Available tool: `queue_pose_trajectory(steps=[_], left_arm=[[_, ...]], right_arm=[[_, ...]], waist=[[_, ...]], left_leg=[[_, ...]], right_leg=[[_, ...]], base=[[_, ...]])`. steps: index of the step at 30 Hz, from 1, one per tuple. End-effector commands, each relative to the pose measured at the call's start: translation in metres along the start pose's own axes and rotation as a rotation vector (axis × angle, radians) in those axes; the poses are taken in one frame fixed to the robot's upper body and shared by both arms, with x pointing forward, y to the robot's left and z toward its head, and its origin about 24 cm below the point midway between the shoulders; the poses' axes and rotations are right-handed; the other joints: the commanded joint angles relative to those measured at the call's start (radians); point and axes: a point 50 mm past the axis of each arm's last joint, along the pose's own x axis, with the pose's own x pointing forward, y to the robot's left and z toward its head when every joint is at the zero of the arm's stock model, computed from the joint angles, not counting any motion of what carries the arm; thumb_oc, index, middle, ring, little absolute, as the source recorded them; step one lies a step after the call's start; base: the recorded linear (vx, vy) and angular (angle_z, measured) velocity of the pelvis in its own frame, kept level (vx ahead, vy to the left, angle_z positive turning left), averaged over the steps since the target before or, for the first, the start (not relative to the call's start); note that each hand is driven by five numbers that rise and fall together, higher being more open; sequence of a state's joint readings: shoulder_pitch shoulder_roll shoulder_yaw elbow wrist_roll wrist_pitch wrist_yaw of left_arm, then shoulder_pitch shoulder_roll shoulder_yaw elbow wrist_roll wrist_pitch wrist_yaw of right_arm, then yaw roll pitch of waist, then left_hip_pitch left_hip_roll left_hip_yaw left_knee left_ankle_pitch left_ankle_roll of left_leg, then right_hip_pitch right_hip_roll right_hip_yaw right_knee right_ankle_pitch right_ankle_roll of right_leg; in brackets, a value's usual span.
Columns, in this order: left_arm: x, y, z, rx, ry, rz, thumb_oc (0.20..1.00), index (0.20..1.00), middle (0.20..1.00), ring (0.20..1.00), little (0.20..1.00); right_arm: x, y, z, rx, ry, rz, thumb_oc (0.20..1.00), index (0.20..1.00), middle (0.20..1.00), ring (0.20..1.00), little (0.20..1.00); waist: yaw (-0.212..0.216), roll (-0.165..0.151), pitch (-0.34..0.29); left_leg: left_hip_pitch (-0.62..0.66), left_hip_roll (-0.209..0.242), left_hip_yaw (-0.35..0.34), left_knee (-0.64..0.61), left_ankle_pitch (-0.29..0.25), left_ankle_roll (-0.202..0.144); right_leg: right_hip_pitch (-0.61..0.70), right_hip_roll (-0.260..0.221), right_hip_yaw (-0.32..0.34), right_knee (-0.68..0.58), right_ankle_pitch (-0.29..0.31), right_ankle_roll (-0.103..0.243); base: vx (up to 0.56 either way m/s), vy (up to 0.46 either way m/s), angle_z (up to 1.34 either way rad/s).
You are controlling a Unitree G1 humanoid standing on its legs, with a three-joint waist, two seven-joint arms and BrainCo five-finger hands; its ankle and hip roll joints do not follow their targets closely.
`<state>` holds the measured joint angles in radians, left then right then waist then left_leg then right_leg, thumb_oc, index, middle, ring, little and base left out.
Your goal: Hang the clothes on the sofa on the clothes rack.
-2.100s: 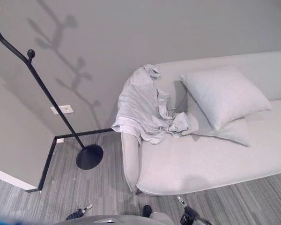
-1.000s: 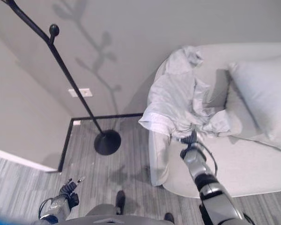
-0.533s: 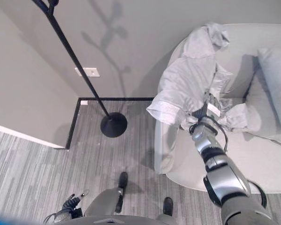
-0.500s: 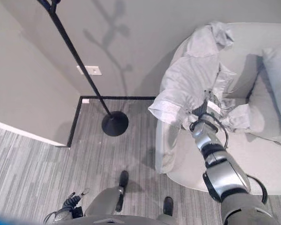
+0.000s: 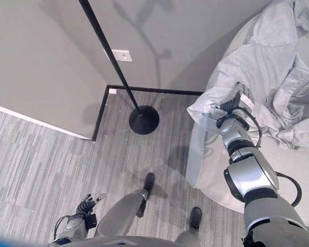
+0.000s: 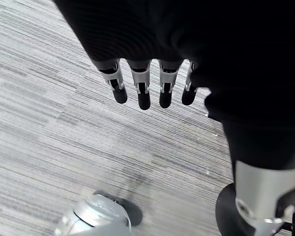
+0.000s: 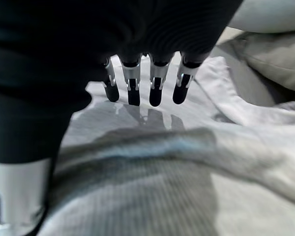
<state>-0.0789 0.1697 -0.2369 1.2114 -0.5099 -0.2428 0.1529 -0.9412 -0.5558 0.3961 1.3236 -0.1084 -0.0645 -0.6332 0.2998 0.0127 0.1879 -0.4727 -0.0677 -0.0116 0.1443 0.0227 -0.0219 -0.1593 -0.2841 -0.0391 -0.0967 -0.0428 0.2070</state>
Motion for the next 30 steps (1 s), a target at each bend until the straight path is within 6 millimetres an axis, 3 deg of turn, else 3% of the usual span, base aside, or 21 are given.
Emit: queue_pose_trajectory(steps=[1, 2, 3, 4, 10, 15, 21, 26, 28, 29, 30], left_arm=[[0.002, 0.011, 0.009, -0.067, -0.035, 0.05, 1.0, 1.0, 1.0, 1.0, 1.0], [0.002, 0.011, 0.008, -0.078, -0.033, 0.052, 1.0, 1.0, 1.0, 1.0, 1.0], [0.002, 0.011, 0.008, -0.078, -0.033, 0.052, 1.0, 1.0, 1.0, 1.0, 1.0], [0.002, 0.012, 0.008, -0.102, -0.03, 0.058, 1.0, 1.0, 1.0, 1.0, 1.0], [0.003, 0.016, 0.011, -0.131, -0.034, 0.084, 1.0, 1.0, 1.0, 1.0, 1.0], [0.005, 0.017, 0.016, -0.136, -0.05, 0.091, 1.0, 1.0, 1.0, 1.0, 1.0], [0.002, 0.023, 0.004, -0.138, -0.004, 0.123, 1.0, 1.0, 1.0, 1.0, 1.0], [0.002, 0.034, 0.0, -0.149, 0.028, 0.186, 1.0, 1.0, 1.0, 1.0, 1.0], [0.003, 0.041, 0.004, -0.157, 0.026, 0.218, 1.0, 1.0, 1.0, 1.0, 1.0], [0.003, 0.041, 0.005, -0.157, 0.026, 0.218, 1.0, 1.0, 1.0, 1.0, 1.0], [0.004, 0.044, 0.007, -0.16, 0.024, 0.227, 1.0, 1.0, 1.0, 1.0, 1.0]], right_arm=[[0.019, -0.029, 0.002, 0.038, 0.046, -0.05, 1.0, 1.0, 1.0, 1.0, 1.0], [0.018, -0.026, 0.0, 0.036, 0.059, -0.025, 1.0, 1.0, 1.0, 1.0, 1.0], [0.018, -0.026, 0.0, 0.036, 0.059, -0.025, 0.2, 0.2, 0.2, 0.2, 0.2], [0.013, -0.014, -0.003, 0.037, 0.087, 0.066, 0.2, 0.2, 0.2, 0.2, 0.2], [0.004, 0.002, -0.001, 0.091, 0.099, 0.114, 0.2, 0.2, 0.2, 0.2, 0.2], [0.001, 0.006, 0.0, 0.128, 0.1, 0.112, 0.2, 0.2, 0.2, 0.2, 0.2], [-0.002, 0.008, 0.0, 0.297, 0.147, 0.088, 0.2, 0.2, 0.2, 0.2, 0.2], [-0.001, 0.009, 0.022, 0.511, 0.145, 0.077, 0.2, 0.2, 0.2, 0.2, 0.2], [0.001, 0.006, 0.046, 0.71, 0.126, 0.074, 0.2, 0.2, 0.2, 0.2, 0.2], [0.001, 0.006, 0.047, 0.71, 0.126, 0.074, 0.2, 0.2, 0.2, 0.2, 0.2], [0.001, 0.001, 0.068, 0.82, 0.069, 0.094, 0.2, 0.2, 0.2, 0.2, 0.2]], waist=[[0.042, 0.008, 0.013], [0.041, 0.009, 0.015], [0.041, 0.009, 0.015], [0.031, 0.008, 0.022], [0.008, -0.001, 0.024], [-0.004, -0.009, 0.024], [-0.033, -0.026, 0.024], [-0.063, -0.048, 0.022], [-0.087, -0.067, 0.016], [-0.088, -0.068, 0.013], [-0.101, -0.081, 0.01]], left_leg=[[-0.181, -0.008, -0.051, 0.219, -0.085, 0.001], [-0.184, -0.009, -0.048, 0.218, -0.085, 0.003], [-0.184, -0.009, -0.048, 0.218, -0.085, 0.003], [-0.199, -0.009, -0.038, 0.222, -0.088, 0.008], [-0.196, -0.005, -0.027, 0.216, -0.086, 0.012], [-0.19, -0.001, -0.029, 0.218, -0.089, 0.009], [-0.164, 0.011, -0.041, 0.193, -0.075, 0.001], [-0.139, 0.029, -0.041, 0.177, -0.07, -0.003], [-0.118, 0.042, -0.041, 0.164, -0.067, -0.008], [-0.12, 0.042, -0.041, 0.159, -0.061, -0.008], [-0.099, 0.053, -0.043, 0.143, -0.057, -0.008]], right_leg=[[0.067, -0.008, -0.033, 0.009, 0.078, -0.012], [0.062, -0.01, -0.032, 0.009, 0.082, -0.01], [0.062, -0.01, -0.032, 0.009, 0.082, -0.01], [0.048, -0.013, -0.029, 0.009, 0.087, -0.009], [0.042, -0.015, -0.025, 0.009, 0.105, -0.007], [0.046, -0.008, -0.024, 0.009, 0.097, -0.009], [0.052, 0.011, -0.021, 0.009, 0.09, -0.013], [0.061, 0.026, -0.009, 0.009, 0.078, -0.02], [0.064, 0.035, -0.001, 0.009, 0.073, -0.028], [0.06, 0.034, -0.001, 0.009, 0.075, -0.028], [0.063, 0.042, 0.006, 0.009, 0.073, -0.033]], base=[[0.0, 0.051, 0.0], [0.0, 0.035, -0.01], [0.0, 0.045, -0.01], [0.0, 0.037, 0.02], [0.0, 0.007, -0.04], [-0.02, -0.021, -0.03], [-0.03, -0.045, -0.01], [-0.04, -0.049, -0.03], [-0.06, -0.07, -0.09], [-0.06, -0.062, -0.13], [-0.04, -0.068, -0.16]])
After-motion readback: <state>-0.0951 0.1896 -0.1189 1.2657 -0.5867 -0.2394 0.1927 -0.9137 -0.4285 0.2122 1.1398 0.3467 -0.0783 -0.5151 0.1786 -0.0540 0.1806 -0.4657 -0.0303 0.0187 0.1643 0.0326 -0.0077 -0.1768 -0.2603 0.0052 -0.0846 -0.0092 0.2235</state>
